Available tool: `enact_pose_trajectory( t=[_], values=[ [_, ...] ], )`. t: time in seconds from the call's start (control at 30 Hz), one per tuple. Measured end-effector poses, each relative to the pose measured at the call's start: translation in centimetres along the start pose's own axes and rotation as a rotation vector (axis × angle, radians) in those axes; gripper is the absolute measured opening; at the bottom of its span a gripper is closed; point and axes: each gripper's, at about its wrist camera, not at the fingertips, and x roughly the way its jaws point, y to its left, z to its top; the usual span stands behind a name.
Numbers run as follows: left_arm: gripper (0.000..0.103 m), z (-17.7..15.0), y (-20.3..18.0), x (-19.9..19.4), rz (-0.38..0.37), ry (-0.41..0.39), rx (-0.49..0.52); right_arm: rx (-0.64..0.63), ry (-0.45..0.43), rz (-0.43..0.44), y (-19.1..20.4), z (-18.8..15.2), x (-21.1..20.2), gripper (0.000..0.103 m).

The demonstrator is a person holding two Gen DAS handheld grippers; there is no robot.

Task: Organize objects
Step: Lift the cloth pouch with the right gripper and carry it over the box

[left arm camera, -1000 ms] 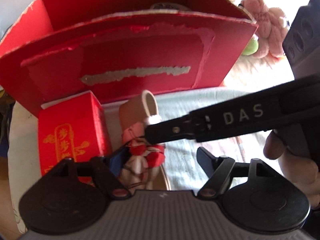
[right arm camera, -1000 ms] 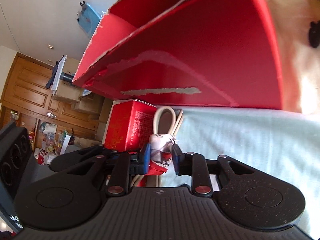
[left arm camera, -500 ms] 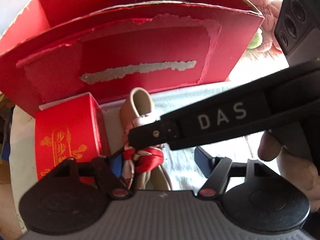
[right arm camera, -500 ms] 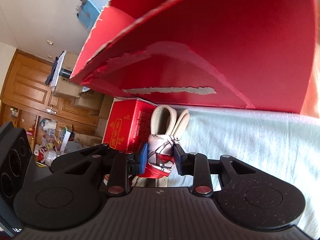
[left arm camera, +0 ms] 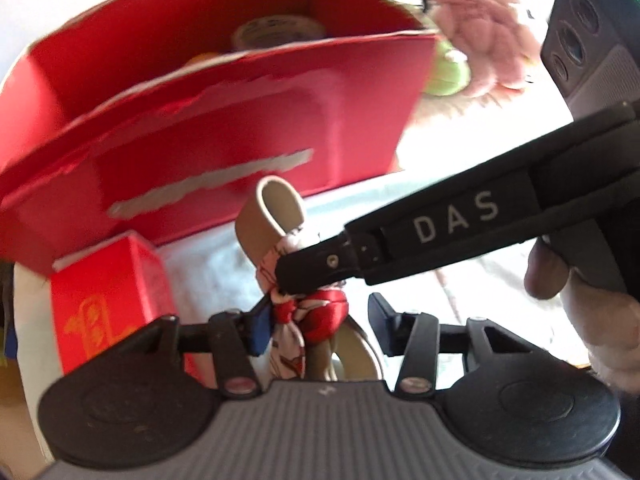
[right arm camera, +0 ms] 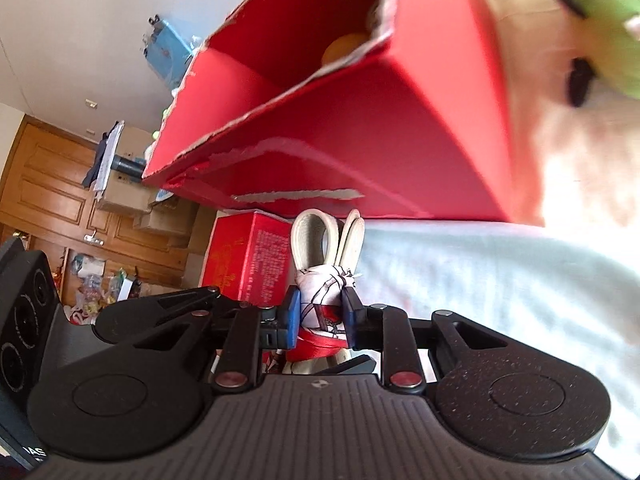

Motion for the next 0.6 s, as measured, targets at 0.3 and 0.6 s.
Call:
enact_pose_trajectory(
  t=[0.3,0.6],
  values=[
    [0.043,1.8,-4.7,-1.5,-0.090,-0.045,0.133,0.077,-0.120,-0.052,-1.9,-1.3,-5.1,0.023],
    [0.043,4.9,-8.4,-2.5,-0.166,-0.122,0.250,0.116,-0.281,-0.116,-0.9,-2.1,-9.1,0.024]
  ],
)
